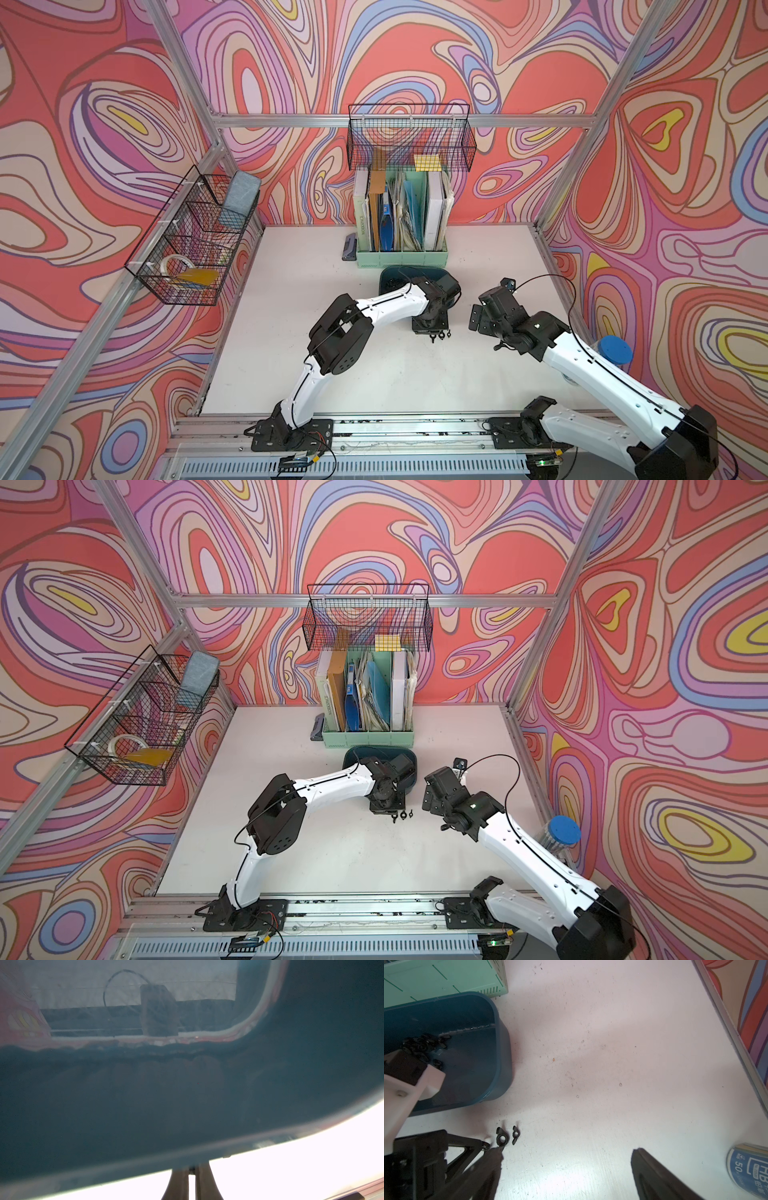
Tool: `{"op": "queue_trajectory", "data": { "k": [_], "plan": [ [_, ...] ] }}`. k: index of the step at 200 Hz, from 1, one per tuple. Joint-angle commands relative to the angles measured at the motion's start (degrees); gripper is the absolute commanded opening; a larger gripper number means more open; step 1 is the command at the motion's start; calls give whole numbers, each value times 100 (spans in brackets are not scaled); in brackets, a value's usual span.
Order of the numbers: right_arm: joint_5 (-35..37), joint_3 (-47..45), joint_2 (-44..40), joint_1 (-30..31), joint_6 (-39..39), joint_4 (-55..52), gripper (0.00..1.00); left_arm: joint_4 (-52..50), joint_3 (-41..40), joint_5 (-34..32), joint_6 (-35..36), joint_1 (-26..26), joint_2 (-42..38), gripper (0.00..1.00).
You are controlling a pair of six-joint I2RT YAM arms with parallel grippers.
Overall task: Take out the wing nut from the storage box
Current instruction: Place the wing nut at the center of the board, then pick up the wing nut from the storage box.
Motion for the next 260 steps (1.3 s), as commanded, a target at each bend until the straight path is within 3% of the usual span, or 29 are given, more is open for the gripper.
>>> {"op": "queue_trajectory", "data": {
  "k": [1,94,146,150,155,160,163,202,260],
  "plan": [
    [126,-69,-51,31,34,-22,98,-178,120,24,101,-8,102,21],
    [9,111,109,31,-205,244,98,-177,217,-163,265,166,-501,37],
    [-478,637,803,31,-581,762,98,-198,88,-260,641,618,-1130,72],
    [-535,685,855,31,-624,807,98,-207,73,-274,669,653,-1186,81],
    [-575,755,955,31,-662,857,98,-204,39,-287,712,703,-1242,85],
    [-631,824,1059,31,-692,910,98,-203,14,-301,747,757,-1308,97],
    [-654,871,1123,31,-715,934,98,-196,-12,-311,773,790,-1343,99],
    [-948,1537,2111,31,-863,1132,93,-209,-244,-274,1091,1258,-1732,99],
    [-1305,2562,3457,31,-879,1323,74,-538,-420,-619,1581,1935,-2116,99]
  ]
}}
